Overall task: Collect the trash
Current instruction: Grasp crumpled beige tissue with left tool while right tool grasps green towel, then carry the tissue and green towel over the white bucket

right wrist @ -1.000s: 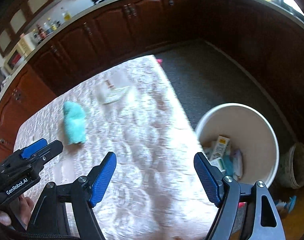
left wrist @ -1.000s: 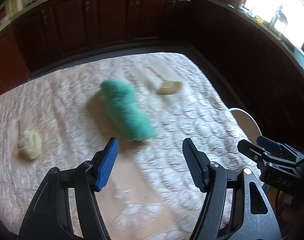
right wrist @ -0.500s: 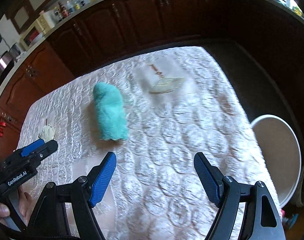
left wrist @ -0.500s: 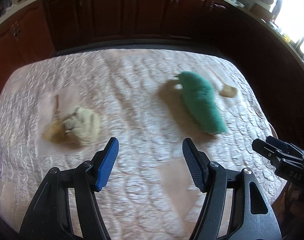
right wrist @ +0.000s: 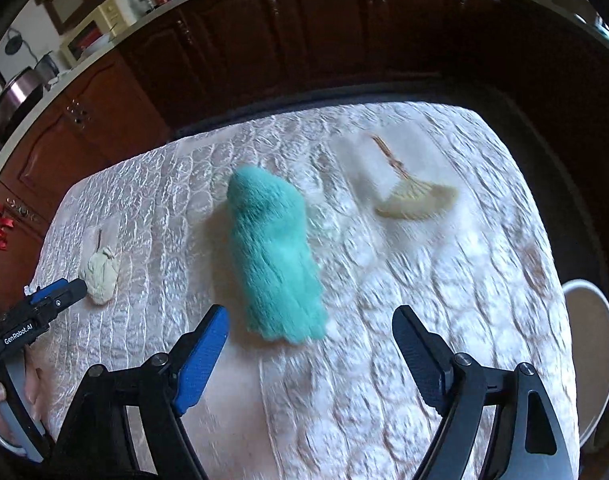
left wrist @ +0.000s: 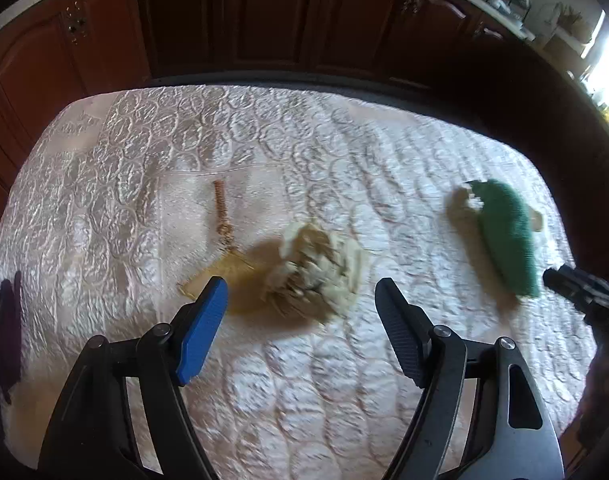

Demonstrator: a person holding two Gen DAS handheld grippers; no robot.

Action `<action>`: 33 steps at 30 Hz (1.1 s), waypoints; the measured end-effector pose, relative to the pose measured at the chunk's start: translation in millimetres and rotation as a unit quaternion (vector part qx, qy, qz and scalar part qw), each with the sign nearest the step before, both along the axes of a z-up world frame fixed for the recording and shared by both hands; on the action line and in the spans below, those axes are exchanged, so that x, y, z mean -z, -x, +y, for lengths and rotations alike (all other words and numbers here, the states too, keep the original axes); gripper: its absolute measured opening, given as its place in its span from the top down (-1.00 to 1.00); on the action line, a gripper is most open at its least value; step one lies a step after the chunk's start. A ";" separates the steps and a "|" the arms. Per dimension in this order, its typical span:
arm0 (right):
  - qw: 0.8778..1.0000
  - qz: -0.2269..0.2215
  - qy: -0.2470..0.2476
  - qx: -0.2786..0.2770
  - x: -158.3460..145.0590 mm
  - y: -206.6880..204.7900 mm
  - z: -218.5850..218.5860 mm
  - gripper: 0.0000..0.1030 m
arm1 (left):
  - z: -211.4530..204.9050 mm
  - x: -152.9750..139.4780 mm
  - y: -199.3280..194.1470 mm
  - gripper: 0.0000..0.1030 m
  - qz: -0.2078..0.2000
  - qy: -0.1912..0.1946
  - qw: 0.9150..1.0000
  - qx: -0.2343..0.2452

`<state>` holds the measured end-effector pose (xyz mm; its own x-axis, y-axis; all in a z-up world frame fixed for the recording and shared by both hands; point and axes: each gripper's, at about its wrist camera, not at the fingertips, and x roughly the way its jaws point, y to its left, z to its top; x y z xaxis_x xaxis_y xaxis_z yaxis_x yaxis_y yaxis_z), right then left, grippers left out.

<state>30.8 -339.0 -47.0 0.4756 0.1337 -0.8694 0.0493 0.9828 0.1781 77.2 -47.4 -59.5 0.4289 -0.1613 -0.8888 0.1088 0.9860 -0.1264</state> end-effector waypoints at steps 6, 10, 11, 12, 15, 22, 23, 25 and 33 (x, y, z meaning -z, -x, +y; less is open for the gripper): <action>1.000 0.004 -0.005 -0.016 8.8 -31.1 12.4 -0.61 | -3.8 16.3 -12.4 -0.46 0.007 -0.004 1.000 -0.004; 1.000 0.010 0.002 -0.023 19.4 -51.6 24.0 -0.61 | -6.8 22.5 -17.2 -0.25 0.016 0.018 1.000 -0.001; 1.000 0.008 0.003 -0.021 21.4 -55.5 25.1 -0.61 | -9.0 24.1 -18.2 0.01 0.018 0.015 1.000 0.001; 1.000 0.006 0.002 -0.021 23.1 -58.9 25.9 -0.61 | -11.3 26.6 -19.6 0.15 0.022 0.012 1.000 0.004; 1.000 0.012 -0.012 -0.020 29.2 -64.2 28.0 0.15 | -15.2 28.5 -20.7 0.44 0.025 0.022 0.999 0.010; 0.999 -0.013 -0.033 -0.031 8.8 -33.1 23.6 0.25 | -33.9 4.2 -1.3 0.49 0.004 0.056 0.997 0.052; 0.999 -0.019 -0.037 -0.031 3.8 -26.4 20.7 0.25 | -40.7 -0.3 2.6 0.49 0.002 0.058 0.997 0.060; 0.998 -0.030 -0.042 -0.027 -6.2 -10.9 13.8 0.25 | -56.0 -6.2 8.0 0.49 -0.001 0.059 0.996 0.074; 0.997 -0.053 -0.046 0.019 -34.7 53.6 -41.0 0.25 | -124.9 -28.8 41.8 0.49 -0.041 0.059 0.987 0.141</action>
<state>-22.8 -380.0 -12.3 0.5705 0.1904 -0.7989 0.0624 0.9599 0.2733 35.4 -172.3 -30.8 0.4220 -0.3841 -0.8212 0.3907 0.8944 -0.2176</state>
